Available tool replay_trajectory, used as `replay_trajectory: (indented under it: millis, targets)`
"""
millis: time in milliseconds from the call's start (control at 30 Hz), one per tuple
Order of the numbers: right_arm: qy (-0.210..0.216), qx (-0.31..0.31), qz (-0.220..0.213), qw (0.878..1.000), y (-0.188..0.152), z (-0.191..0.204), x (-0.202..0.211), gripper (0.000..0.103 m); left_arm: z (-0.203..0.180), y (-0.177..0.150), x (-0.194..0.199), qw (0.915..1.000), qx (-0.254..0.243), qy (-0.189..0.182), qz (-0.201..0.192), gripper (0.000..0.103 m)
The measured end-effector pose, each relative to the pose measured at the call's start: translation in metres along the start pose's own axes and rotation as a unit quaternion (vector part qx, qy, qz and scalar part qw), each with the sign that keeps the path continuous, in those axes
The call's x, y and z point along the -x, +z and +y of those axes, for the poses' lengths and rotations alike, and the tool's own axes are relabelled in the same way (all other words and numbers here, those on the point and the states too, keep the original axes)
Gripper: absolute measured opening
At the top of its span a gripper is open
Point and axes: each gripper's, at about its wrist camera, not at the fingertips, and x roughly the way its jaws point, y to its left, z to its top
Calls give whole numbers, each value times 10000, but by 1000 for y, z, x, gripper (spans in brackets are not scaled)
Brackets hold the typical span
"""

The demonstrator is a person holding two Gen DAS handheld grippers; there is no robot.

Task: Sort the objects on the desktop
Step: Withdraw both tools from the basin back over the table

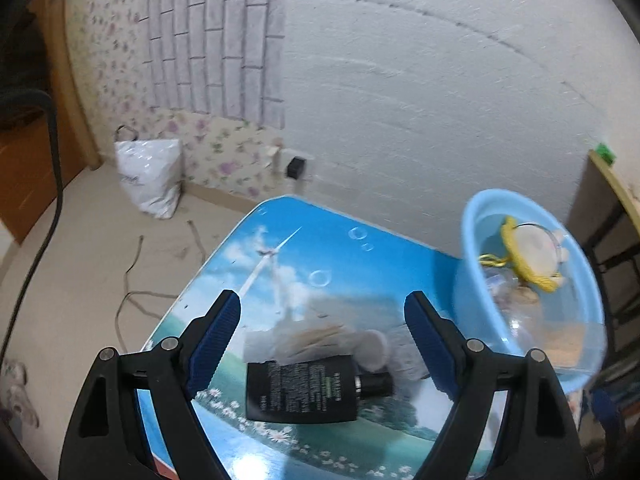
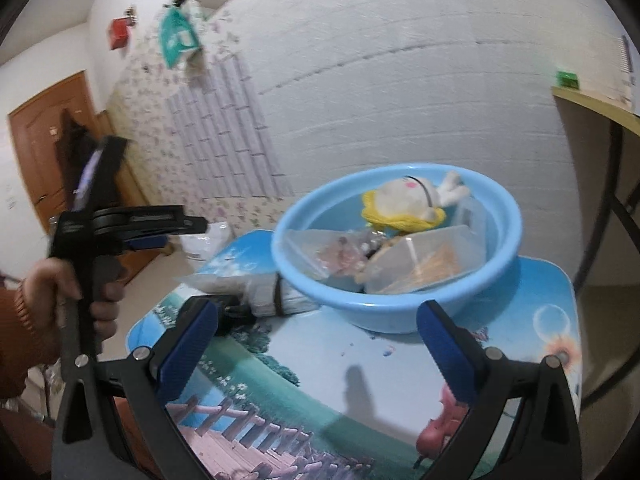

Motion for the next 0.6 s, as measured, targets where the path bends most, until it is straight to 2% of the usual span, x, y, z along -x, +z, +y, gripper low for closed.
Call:
replay_trajectory:
  millis: [133, 233, 367, 600]
  targets:
    - [415, 382, -299, 9980, -7, 6, 9, 102, -6, -2, -8, 9995, 6, 297, 143, 84]
    - [601, 410, -348, 9967, -11, 3, 8, 102, -8, -7, -16, 9986, -106, 432, 270, 84]
    - [589, 129, -344, 9976, -10, -8, 3, 102, -1, -13, -27, 9976, -101, 543, 419, 84]
    - [495, 235, -235, 9982, -9, 6, -2, 102, 14, -18, -37, 9976, -206, 468, 473, 84]
